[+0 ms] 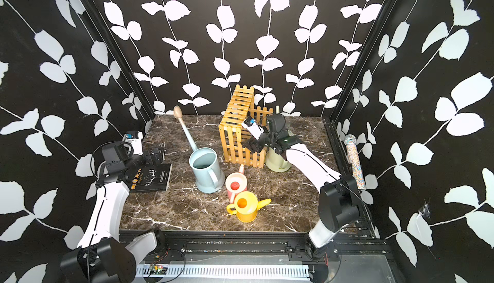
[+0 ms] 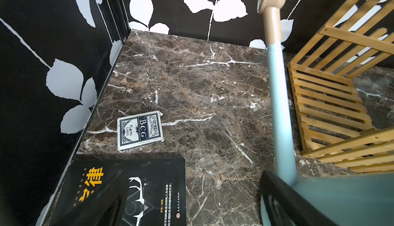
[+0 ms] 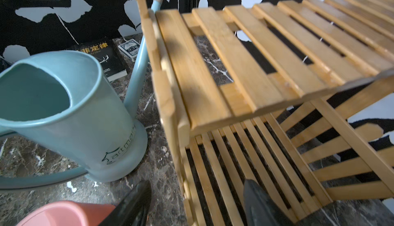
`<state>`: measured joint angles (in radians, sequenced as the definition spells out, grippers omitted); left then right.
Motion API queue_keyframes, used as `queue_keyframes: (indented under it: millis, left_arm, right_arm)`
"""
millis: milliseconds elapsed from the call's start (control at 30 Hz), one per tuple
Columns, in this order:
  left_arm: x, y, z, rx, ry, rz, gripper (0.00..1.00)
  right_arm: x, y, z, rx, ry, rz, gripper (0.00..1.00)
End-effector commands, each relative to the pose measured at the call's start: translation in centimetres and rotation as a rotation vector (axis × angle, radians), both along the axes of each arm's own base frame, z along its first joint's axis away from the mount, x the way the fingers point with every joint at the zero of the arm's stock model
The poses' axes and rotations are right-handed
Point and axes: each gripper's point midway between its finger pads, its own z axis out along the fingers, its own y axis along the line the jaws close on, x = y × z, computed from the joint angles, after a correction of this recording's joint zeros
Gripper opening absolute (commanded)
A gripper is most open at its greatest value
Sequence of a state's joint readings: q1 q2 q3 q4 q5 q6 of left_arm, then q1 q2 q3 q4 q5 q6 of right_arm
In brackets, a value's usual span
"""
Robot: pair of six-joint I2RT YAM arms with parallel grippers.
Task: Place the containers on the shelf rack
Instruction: Adjust the shelf at the center of the board.
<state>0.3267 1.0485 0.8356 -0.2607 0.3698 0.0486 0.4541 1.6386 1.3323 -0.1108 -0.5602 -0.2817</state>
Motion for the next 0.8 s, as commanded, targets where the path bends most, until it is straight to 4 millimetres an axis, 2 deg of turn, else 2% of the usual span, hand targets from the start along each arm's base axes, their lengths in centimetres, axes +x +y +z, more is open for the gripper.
queue_keyframes:
  millis: [0,300,500,600,767]
  left_arm:
    - [-0.2,-0.1,0.9,-0.011,-0.035,-0.006,0.98]
    - [-0.2,-0.2,1.2,-0.023,-0.044,-0.01,0.99]
    - [-0.2,-0.3,1.0,-0.033,-0.047,-0.014,0.99]
    - [-0.1,-0.4,1.2,-0.033,-0.052,-0.017,0.98]
    - [-0.1,-0.4,1.0,-0.041,-0.048,-0.019,0.99]
  right_arm:
    - [1.2,2.3,4.4,0.134,-0.085,0.027,0.64]
    - [1.9,5.8,4.7,0.15,-0.099,0.049,0.38]
    - [3.4,7.5,5.6,0.183,-0.175,-0.043,0.08]
    - [4.3,8.2,6.0,0.172,-0.236,-0.13,0.01]
    - [6.1,9.0,6.6,0.161,-0.328,-0.319,0.0]
